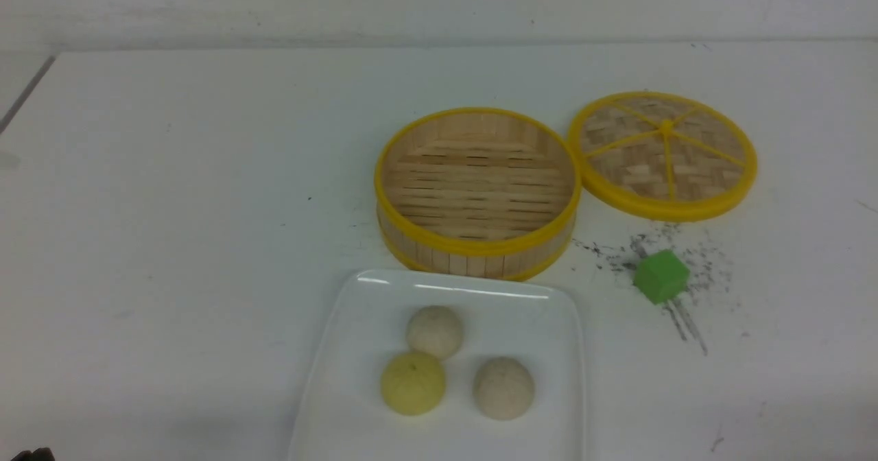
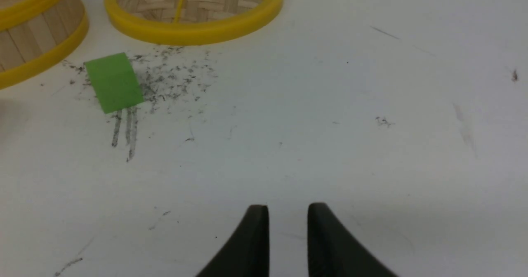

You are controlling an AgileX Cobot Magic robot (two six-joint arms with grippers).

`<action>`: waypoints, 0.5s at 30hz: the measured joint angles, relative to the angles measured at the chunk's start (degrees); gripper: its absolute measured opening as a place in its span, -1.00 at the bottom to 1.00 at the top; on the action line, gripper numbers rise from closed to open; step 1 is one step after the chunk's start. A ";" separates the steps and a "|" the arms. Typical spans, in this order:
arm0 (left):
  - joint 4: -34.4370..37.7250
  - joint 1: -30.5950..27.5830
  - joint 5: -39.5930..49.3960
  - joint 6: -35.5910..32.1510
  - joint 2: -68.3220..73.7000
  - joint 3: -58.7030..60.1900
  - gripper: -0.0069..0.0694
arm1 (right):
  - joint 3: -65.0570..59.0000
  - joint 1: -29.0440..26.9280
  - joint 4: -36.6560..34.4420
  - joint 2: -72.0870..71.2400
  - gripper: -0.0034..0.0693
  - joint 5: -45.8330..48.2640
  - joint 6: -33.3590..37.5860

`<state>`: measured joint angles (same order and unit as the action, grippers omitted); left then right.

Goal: Put the steamed buns into the plate on the white tablecloth.

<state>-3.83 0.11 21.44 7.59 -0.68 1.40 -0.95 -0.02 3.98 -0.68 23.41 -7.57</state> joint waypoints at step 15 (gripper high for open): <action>-0.06 0.00 0.00 0.00 0.00 0.00 -0.58 | 0.00 0.00 0.00 0.00 -0.38 0.00 0.00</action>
<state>-3.89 0.11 21.44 7.59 -0.68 1.40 -0.95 -0.02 3.98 -0.68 23.41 -7.57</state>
